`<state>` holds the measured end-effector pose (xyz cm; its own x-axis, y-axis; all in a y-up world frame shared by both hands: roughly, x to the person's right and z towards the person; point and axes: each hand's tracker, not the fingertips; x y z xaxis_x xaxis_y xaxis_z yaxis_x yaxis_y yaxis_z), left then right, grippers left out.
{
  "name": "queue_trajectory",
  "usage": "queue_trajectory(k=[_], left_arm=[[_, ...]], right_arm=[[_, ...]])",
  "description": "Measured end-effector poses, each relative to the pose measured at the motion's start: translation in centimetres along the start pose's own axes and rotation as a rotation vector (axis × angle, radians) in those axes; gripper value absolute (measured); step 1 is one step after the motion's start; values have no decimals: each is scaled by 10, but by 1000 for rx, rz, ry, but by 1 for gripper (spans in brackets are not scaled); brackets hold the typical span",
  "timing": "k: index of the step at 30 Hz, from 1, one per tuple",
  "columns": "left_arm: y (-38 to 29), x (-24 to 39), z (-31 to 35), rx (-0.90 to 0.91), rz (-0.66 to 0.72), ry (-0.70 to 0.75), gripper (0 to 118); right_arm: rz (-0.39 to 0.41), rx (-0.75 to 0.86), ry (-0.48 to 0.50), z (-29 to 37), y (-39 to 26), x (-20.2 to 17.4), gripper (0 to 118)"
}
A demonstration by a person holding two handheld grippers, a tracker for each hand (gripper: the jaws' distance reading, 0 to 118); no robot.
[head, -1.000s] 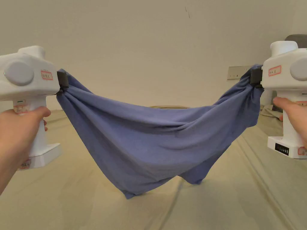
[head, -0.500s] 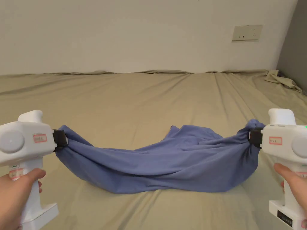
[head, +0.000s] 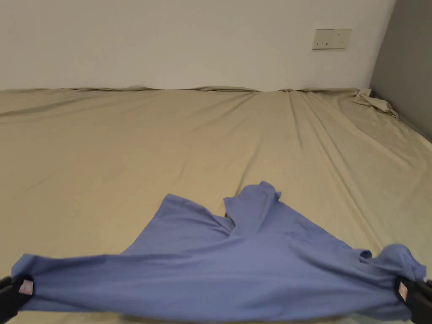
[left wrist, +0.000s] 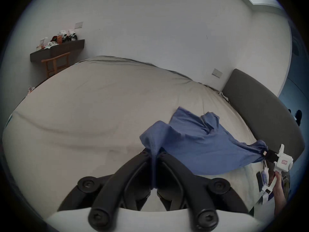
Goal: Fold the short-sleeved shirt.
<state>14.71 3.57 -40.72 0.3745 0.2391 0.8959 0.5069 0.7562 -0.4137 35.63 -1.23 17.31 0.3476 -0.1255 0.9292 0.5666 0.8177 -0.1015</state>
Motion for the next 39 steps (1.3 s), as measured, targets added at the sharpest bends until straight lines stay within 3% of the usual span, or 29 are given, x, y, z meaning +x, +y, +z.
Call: queue_trajectory(k=[4, 9, 10, 11, 12, 13, 16, 18, 19, 20, 21, 22, 24, 26, 29, 33, 34, 35, 36, 37, 39], left_arm=[[-47, -11, 13, -102, 13, 50, 4], [-76, -21, -5, -200, 99, 28, 4], [-75, -23, -5, -217, 125, 18, 17], [-73, -23, -2, -229, 152, 38, 60], [-72, -21, 3, -227, 122, 44, 94], [-72, -17, 14, -194, 77, 59, 95], [-66, 8, 55, -152, -133, 182, 95], [-61, 27, 86, -96, -175, 202, 95], [-59, 33, 97, -70, -182, 186, 95], [-60, 41, 113, -26, -171, 165, 85], [-61, 50, 125, 37, -190, 151, 55], [-62, 57, 130, 63, -223, 140, 0], [-61, 67, 131, 57, -224, 200, 0], [-56, 65, 123, -41, -223, 139, 0], [-59, 49, 104, -41, -190, 177, 0], [-59, 25, 68, -92, -47, 180, 0], [-58, 15, 57, -106, 0, 169, 10], [-56, 4, 42, -129, 51, 172, 42], [-58, -4, 24, -174, 78, 176, 84], [-60, -12, 12, -190, 75, 166, 95], [-61, -27, -18, -261, 103, 200, 95]], right_arm=[[-13, -86, -28, 37, -50, 6, 9], [5, -206, -25, 31, -72, 4, 12], [20, -227, -56, 30, -68, 1, 42], [31, -259, -77, 29, -64, 0, 85], [34, -270, -65, 30, -60, 0, 112], [38, -279, -60, 34, -56, -1, 118], [35, -215, -74, 67, -32, -8, 118], [47, -176, -79, 84, -18, -20, 118], [59, -152, -75, 95, -13, -27, 114], [81, -127, -49, 104, -9, -36, 97], [101, -99, -4, 112, -7, -45, 59], [120, -92, 12, 114, -5, -53, 6], [135, -108, -6, 111, -8, -70, 5], [138, -93, 67, 109, -11, -78, 5], [136, -106, 83, 101, -11, -87, 4], [158, -101, 111, 92, -4, -96, 4], [164, -103, 119, 90, -2, -97, 4], [167, -105, 127, 86, 0, -99, 4], [169, -106, 138, 83, 1, -101, 4], [173, -107, 148, 81, 3, -103, 4], [183, -112, 160, 76, 5, -112, 4]])
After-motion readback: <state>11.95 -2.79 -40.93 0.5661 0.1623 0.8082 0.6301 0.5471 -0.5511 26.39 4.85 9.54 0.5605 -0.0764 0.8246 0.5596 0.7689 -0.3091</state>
